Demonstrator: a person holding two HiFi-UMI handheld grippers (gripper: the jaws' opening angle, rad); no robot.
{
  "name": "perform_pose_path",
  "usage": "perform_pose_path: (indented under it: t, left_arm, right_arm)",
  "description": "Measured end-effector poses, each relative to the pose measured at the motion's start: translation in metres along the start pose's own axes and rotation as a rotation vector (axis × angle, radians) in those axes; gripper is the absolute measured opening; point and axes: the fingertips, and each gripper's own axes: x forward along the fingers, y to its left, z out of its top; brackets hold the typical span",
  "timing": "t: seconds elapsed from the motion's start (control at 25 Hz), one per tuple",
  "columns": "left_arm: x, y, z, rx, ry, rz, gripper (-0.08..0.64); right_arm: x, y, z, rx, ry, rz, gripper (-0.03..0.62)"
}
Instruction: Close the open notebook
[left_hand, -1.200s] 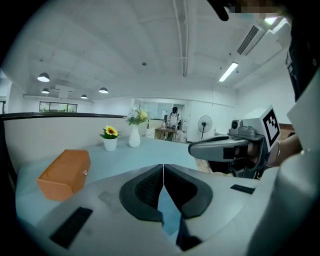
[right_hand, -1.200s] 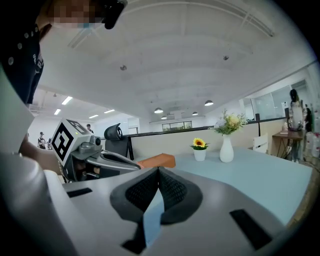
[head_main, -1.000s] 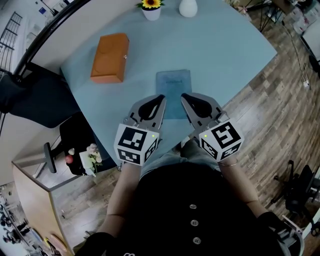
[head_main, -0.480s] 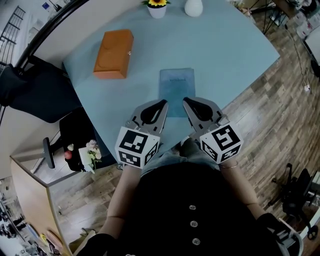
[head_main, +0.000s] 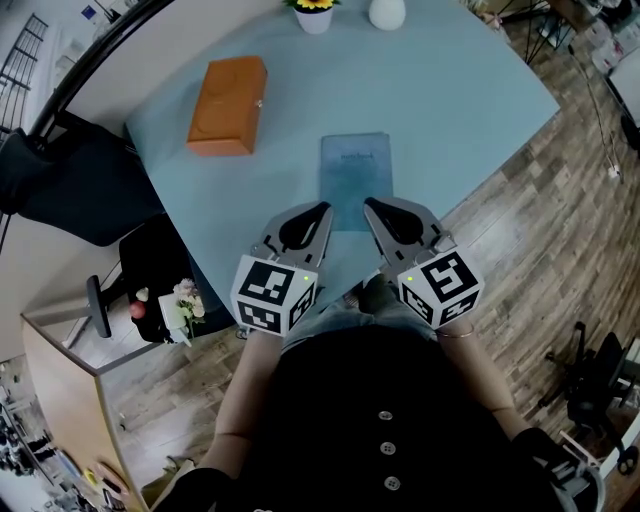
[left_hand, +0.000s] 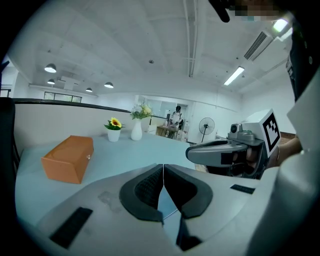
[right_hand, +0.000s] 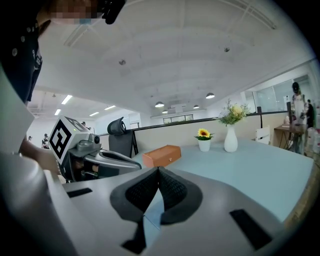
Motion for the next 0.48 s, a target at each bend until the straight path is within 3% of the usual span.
perform_pose_path:
  t: [0.48]
  left_arm:
    - [0.0013, -0.0049, -0.0001, -0.013, -0.008, -0.019, 0.017]
  right_arm:
    - [-0.0054, -0.0009, -0.0052, 0.038, -0.002, -0.003, 0.005]
